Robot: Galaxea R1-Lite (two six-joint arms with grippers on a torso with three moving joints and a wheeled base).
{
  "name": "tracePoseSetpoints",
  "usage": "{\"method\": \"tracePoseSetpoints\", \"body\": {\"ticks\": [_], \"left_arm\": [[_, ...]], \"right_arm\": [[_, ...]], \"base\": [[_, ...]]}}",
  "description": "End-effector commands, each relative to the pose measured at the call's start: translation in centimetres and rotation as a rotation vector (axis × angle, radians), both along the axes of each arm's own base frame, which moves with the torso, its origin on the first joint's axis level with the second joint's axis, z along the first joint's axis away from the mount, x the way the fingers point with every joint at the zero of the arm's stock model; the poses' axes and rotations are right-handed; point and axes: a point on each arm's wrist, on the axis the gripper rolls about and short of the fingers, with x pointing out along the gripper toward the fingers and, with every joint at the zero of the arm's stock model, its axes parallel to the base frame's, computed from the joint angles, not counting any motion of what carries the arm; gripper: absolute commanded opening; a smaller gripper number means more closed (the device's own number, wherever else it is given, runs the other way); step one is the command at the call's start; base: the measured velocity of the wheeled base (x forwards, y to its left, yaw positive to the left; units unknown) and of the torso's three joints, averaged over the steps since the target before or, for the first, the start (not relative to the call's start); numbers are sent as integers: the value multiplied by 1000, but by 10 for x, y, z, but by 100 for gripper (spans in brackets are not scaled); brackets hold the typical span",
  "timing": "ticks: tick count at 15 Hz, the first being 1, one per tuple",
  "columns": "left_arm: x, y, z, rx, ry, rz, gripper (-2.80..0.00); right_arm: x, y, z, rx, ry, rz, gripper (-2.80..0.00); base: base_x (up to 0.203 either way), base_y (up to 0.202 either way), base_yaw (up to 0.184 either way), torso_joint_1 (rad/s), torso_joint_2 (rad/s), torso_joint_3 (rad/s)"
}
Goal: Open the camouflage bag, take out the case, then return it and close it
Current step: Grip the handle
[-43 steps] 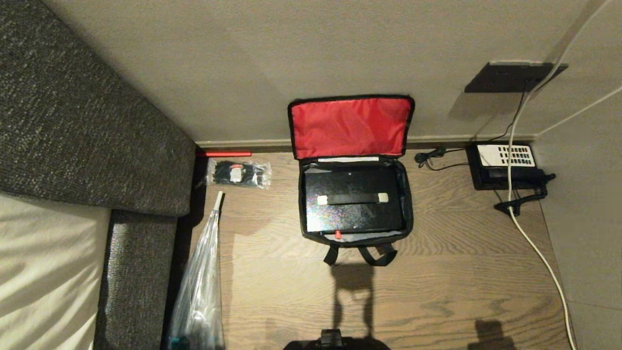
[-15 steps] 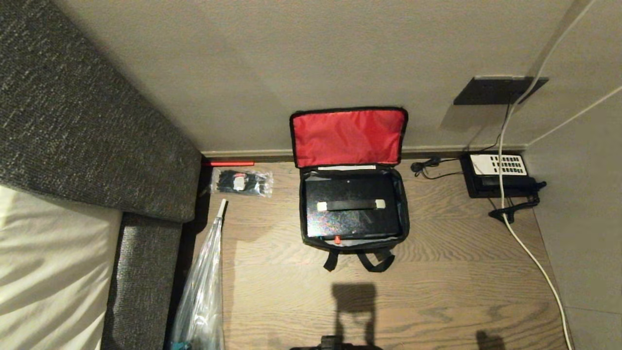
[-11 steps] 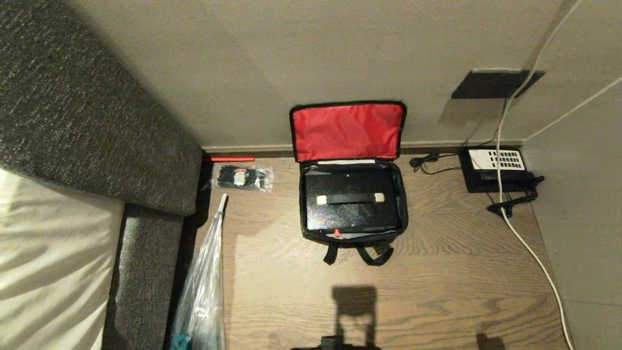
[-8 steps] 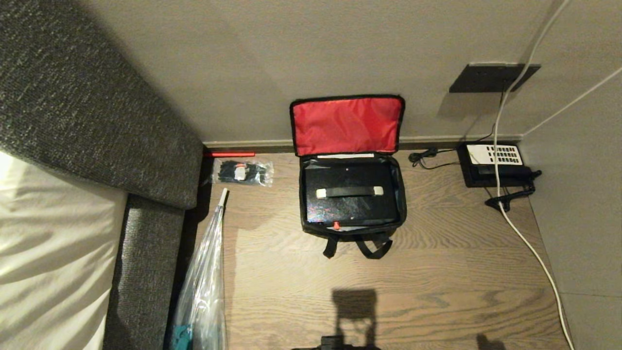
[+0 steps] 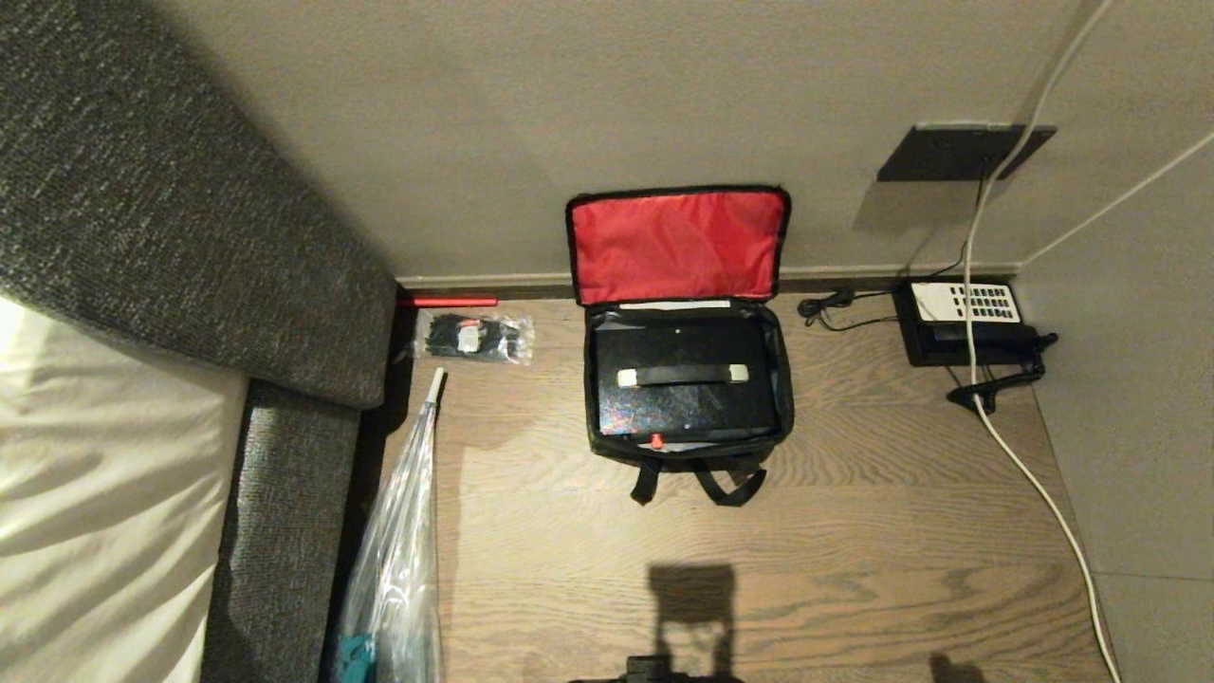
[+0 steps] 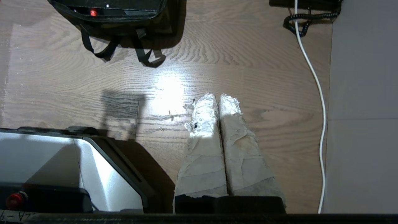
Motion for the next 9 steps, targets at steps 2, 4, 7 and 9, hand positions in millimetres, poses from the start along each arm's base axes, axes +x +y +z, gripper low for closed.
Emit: {"method": "tracePoseSetpoints", "body": {"ticks": [2,4,7,9], "left_arm": [[0,0,0,1,-1,1,-280],[0,0,0,2,-1,1,-280],[0,0,-1,-4,1,2,-280],[0,0,0,0,-1,1,-280]], "right_arm": [[-29,0,44,5,-17,18,-280],[-57,1,57,14,95,61,-280],[-54,2,69,39,229,98,-280],[-25,2,102,74,350,115,-280]], "base": [[0,0,0,0,0,0],[0,0,0,0,0,0],[0,0,0,0,0,0],[0,0,0,0,0,0]]}}
